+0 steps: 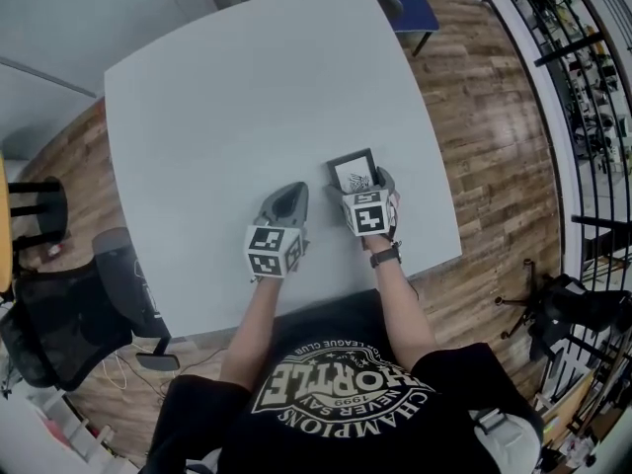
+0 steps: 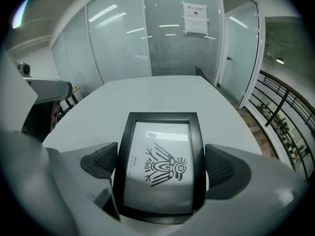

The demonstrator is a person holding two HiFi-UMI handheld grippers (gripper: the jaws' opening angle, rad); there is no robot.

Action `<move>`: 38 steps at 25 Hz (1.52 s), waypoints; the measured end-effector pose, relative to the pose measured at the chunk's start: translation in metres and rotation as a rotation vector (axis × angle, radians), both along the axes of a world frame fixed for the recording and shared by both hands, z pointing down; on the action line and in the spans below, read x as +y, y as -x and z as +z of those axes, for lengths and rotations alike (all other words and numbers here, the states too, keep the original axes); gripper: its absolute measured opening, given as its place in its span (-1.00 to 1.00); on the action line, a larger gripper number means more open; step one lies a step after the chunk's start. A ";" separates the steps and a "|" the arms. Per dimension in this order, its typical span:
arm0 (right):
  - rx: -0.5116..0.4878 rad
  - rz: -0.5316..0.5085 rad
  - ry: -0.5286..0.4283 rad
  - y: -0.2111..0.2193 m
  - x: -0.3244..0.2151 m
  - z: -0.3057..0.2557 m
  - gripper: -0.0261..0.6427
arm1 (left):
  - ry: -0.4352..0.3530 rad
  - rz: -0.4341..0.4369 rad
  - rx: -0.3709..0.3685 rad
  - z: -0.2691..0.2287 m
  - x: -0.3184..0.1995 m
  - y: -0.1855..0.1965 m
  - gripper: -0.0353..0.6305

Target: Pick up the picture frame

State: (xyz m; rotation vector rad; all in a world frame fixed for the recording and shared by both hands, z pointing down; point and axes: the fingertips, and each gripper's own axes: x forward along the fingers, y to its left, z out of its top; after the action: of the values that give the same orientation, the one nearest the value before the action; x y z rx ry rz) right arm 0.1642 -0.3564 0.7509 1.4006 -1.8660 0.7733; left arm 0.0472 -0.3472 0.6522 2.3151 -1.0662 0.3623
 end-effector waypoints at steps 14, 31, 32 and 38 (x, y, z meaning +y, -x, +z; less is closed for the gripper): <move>-0.138 0.009 -0.465 0.076 -0.003 -0.201 0.72 | -0.218 -0.175 0.023 -0.116 0.020 0.092 -0.88; -0.131 -0.004 -0.901 0.124 0.063 -0.387 0.72 | -0.498 -0.297 0.065 -0.269 0.075 0.167 -0.88; -0.126 -0.004 -0.905 0.123 0.065 -0.390 0.72 | -0.500 -0.297 0.071 -0.271 0.077 0.167 -0.88; -0.125 0.007 -0.904 0.121 0.074 -0.393 0.72 | -0.506 -0.284 0.076 -0.273 0.087 0.166 -0.88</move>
State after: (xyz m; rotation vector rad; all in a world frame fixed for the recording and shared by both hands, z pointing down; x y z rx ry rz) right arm 0.0428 -0.2820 0.3577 1.8976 -2.4472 -0.0386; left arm -0.1193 -0.2603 0.3793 2.5199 -1.5637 -0.1227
